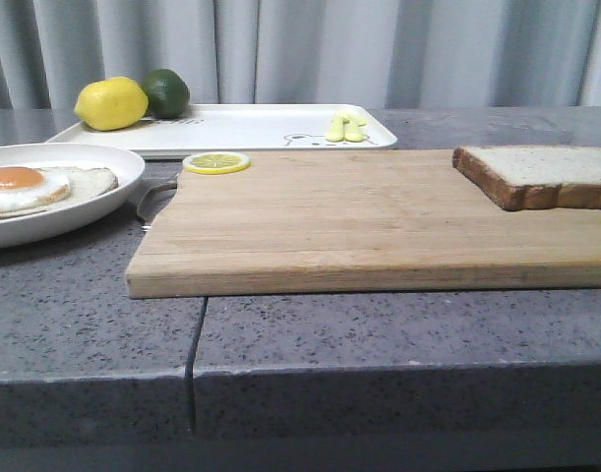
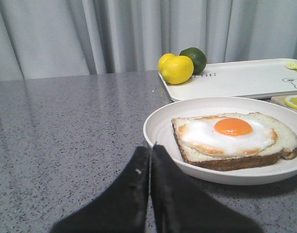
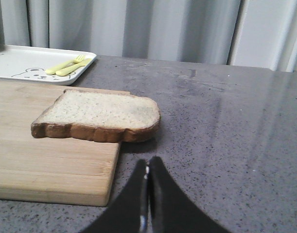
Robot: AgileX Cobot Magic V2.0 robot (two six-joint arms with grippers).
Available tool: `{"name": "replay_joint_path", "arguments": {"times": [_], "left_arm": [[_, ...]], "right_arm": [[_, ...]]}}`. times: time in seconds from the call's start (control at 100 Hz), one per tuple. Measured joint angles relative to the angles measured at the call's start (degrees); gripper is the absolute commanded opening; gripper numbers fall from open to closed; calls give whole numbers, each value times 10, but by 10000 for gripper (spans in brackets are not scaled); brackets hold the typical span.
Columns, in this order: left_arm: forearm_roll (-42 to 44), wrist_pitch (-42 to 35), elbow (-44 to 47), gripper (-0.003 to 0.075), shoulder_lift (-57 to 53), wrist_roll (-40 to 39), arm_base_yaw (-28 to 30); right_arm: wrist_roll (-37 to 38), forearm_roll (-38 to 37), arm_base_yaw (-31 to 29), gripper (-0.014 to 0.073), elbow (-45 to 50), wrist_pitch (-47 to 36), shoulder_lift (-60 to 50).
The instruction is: Place bread and move sandwich to tray
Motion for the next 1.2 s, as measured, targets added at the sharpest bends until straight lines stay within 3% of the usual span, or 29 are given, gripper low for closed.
{"name": "replay_joint_path", "arguments": {"times": [1.2], "left_arm": [[-2,-6,0,-20,0,0,0]], "right_arm": [[-21,-31,0,-70,0,-1,0]]}}
